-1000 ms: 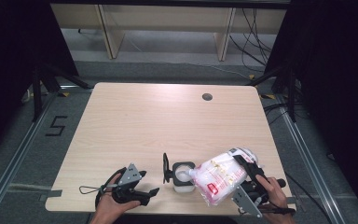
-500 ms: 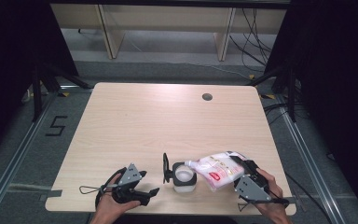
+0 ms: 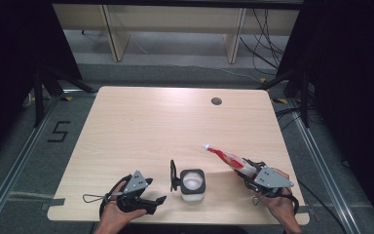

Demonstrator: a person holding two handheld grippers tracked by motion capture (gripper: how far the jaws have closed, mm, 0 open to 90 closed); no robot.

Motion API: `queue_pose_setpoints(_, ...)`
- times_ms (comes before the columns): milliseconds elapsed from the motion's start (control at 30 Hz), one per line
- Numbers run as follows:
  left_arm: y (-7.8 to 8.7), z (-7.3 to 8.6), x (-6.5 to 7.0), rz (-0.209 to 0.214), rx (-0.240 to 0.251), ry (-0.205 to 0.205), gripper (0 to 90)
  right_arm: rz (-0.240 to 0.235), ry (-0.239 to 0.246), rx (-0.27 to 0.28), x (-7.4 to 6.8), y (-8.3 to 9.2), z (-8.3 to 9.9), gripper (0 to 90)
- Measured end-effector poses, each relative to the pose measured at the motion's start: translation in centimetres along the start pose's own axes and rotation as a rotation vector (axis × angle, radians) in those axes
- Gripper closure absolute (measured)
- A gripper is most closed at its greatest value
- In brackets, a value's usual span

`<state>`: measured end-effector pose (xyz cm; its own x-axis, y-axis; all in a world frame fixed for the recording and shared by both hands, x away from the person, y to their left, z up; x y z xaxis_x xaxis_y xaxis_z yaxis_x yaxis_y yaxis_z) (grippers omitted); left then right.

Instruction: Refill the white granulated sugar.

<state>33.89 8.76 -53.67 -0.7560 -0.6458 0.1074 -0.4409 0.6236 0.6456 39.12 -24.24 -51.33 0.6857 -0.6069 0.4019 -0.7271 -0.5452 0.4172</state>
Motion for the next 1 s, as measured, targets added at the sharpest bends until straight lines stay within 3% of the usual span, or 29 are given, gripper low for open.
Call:
queue_pose_setpoints(33, 0.0, 0.0, 0.0, 0.003, -0.003, 0.001, 21.9, 0.009, -0.010, 0.008, 0.3, 0.1, 0.1, 59.3)
queue_pose_setpoints(233, 0.1, 0.0, -0.1, -0.003, -0.001, -0.002, 21.9, -0.013, -0.169, 0.039, 0.9, 0.6, 1.0, 59.4)
queue_pose_setpoints(267, 0.1, 0.1, -0.2, -0.004, -0.015, -0.009, 21.9, 0.013, -0.171, 0.059, 1.3, 0.7, 1.1, 59.4)
queue_pose_setpoints(333, 0.1, 0.1, -0.2, -0.002, -0.016, -0.008, 21.9, -0.002, -0.234, 0.055, 1.3, 1.0, 1.6, 59.5)
queue_pose_setpoints(433, 0.0, 0.0, -0.1, -0.004, -0.003, 0.003, 21.9, 0.000, -0.256, 0.084, 1.6, 1.0, 1.8, 59.5)
queue_pose_setpoints(567, 0.1, 0.0, -0.1, -0.003, 0.000, 0.005, 22.0, 0.001, -0.283, 0.042, 1.6, 1.4, 2.3, 59.4)
queue_pose_setpoints(600, 0.1, 0.0, -0.2, -0.006, -0.001, -0.011, 21.9, -0.004, -0.286, 0.035, 1.6, 1.5, 2.4, 59.5)
queue_pose_setpoints(767, 0.1, 0.0, 0.0, -0.001, 0.000, 0.006, 21.9, 0.000, -0.308, 0.041, 1.8, 2.0, 2.5, 60.0)
queue_pose_setpoints(800, 0.1, 0.1, -0.2, -0.004, -0.014, -0.009, 22.0, 0.008, -0.310, 0.036, 1.9, 2.0, 2.6, 60.1)
queue_pose_setpoints(900, 0.1, 0.0, -0.1, -0.005, -0.004, 0.004, 21.9, 0.002, -0.343, 0.025, 1.8, 2.2, 2.6, 60.2)
queue_pose_setpoints(1000, 0.1, 0.0, -0.2, -0.006, 0.001, -0.010, 21.9, 0.001, -0.351, 0.022, 1.8, 2.2, 2.7, 60.3)
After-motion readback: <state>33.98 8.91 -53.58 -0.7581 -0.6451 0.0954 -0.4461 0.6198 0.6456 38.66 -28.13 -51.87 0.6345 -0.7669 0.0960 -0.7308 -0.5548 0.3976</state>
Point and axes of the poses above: each handheld gripper's, and its own axes: y roughly backward along the jaws, z roughly out of its underside, x roughly to its right, the point moved 7 cm from there along -y, roughly forward along the jaws, and after that the axes turned 6 degrees about -x, right-handed, at the moved point
